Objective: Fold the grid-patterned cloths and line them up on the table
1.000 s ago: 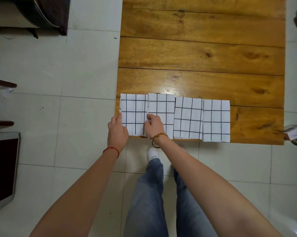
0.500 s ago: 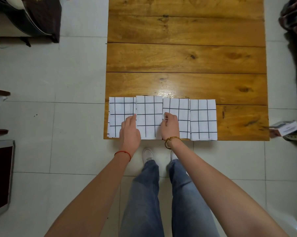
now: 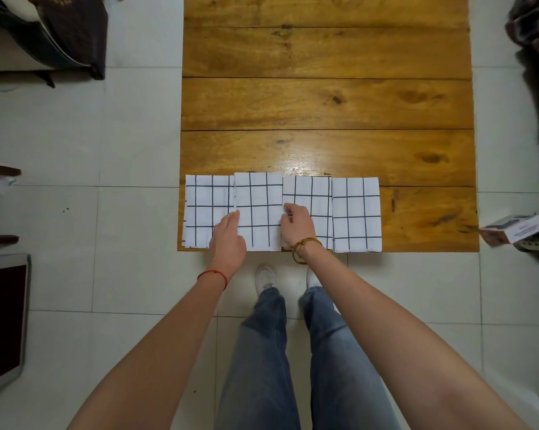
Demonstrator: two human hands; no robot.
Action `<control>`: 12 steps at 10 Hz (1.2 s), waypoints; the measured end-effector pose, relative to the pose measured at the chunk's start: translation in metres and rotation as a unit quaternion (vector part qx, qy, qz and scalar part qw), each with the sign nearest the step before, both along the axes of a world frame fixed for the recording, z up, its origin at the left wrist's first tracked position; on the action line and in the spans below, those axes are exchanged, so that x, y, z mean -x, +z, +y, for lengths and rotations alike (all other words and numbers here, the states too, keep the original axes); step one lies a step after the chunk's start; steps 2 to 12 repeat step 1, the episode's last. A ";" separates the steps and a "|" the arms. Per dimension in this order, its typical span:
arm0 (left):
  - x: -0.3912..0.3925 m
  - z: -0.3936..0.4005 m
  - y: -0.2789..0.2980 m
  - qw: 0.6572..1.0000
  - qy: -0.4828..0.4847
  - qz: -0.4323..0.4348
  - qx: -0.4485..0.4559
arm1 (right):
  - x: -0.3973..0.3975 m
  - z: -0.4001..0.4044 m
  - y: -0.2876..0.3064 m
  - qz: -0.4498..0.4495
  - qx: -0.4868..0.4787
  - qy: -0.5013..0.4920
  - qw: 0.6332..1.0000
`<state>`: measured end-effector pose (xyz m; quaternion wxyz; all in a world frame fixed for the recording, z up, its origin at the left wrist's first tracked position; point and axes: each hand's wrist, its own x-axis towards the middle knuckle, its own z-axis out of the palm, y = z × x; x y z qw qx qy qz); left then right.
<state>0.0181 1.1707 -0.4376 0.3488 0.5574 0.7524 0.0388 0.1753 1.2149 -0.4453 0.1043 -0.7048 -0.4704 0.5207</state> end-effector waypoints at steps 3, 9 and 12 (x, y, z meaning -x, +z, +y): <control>-0.002 0.002 0.010 1.000 -0.017 0.009 -0.012 | -0.017 0.001 0.009 -0.014 -0.013 0.007 1.000; -0.002 0.002 0.010 1.000 -0.017 0.009 -0.012 | -0.017 0.001 0.009 -0.014 -0.013 0.007 1.000; -0.002 0.002 0.010 1.000 -0.017 0.009 -0.012 | -0.017 0.001 0.009 -0.014 -0.013 0.007 1.000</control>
